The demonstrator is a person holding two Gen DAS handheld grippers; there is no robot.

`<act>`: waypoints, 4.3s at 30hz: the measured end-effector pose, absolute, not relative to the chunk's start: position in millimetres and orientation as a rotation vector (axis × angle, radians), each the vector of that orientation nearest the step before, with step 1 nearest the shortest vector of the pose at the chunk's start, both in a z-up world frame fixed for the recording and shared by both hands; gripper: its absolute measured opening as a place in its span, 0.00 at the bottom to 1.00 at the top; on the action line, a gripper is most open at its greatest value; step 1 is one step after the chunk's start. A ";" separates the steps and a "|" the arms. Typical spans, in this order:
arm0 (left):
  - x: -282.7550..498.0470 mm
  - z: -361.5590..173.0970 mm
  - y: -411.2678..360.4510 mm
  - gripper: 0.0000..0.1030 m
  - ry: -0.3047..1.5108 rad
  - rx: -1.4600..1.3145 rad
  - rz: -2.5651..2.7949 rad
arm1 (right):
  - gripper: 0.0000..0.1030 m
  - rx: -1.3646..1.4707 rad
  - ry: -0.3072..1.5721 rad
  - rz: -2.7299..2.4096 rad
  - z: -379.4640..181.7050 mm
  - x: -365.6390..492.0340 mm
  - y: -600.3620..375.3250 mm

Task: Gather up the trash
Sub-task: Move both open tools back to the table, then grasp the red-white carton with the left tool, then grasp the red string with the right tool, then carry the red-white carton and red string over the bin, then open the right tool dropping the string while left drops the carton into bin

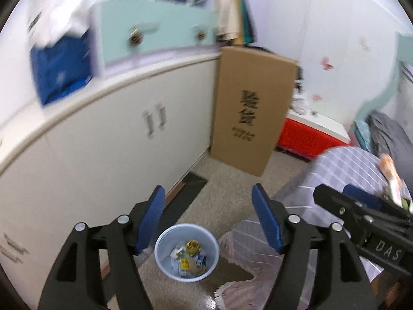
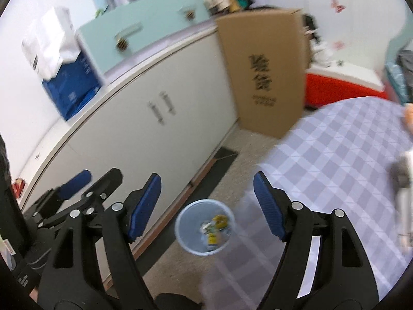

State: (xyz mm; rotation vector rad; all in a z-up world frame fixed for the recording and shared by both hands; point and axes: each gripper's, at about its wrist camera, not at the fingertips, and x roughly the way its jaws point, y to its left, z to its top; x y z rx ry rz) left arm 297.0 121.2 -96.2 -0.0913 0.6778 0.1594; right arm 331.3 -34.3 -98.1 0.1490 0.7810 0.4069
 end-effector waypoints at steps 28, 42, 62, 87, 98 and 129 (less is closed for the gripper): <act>276.9 -141.9 -260.1 0.71 0.667 0.557 -0.259 | 0.75 0.378 0.714 -0.090 -128.7 236.8 -384.9; 291.5 -159.8 -284.8 0.43 0.568 0.776 -0.106 | 0.75 0.424 0.749 -0.076 -150.7 244.7 -394.8; 284.6 -121.0 -137.7 0.07 0.674 0.219 -0.208 | 0.73 0.187 0.838 -0.026 -152.2 242.0 -328.7; 245.2 -122.3 14.9 0.06 0.673 -0.123 -0.190 | 0.09 0.141 0.763 0.156 -106.7 260.1 -214.4; 242.2 -128.8 126.8 0.05 0.655 -0.218 -0.053 | 0.09 0.038 0.816 0.396 -111.7 302.1 -49.5; 339.8 -243.8 239.8 0.04 0.905 -0.262 0.117 | 0.66 -0.065 1.026 0.455 -213.9 395.1 102.3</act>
